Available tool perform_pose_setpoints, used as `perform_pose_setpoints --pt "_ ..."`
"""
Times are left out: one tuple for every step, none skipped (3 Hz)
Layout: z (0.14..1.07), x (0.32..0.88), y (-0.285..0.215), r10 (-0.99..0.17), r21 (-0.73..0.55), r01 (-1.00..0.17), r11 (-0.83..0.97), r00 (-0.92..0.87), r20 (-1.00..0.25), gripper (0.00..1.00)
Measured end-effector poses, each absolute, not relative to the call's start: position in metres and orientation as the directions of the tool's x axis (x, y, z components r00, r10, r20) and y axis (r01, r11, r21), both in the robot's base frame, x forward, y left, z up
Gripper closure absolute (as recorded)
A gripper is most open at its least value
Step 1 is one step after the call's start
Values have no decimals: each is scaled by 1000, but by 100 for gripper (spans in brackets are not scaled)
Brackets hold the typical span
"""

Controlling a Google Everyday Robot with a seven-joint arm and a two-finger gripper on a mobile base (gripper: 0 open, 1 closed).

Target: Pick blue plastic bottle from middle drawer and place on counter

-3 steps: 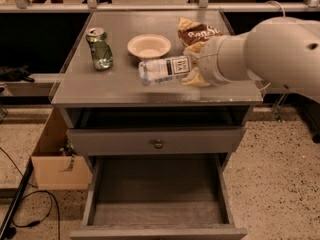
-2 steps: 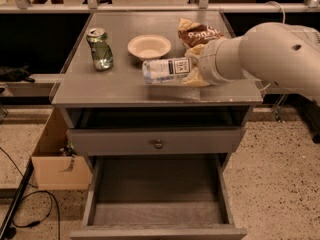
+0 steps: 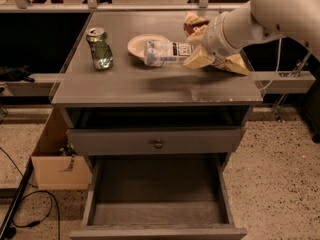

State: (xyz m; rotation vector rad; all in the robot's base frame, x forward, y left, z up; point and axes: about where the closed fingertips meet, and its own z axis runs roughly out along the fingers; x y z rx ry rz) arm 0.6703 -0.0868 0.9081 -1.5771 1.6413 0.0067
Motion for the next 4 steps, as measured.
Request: perform_pose_setpoints --pt "906 670 -85 -822 -527 -824 207 145 -550 100" --pt "894 666 -76 -828 -546 -814 200 158 -539 100" --pt "875 669 -66 -833 -554 -810 194 162 -529 100" --pt "860 671 -62 -838 -556 -809 190 161 -521 100"
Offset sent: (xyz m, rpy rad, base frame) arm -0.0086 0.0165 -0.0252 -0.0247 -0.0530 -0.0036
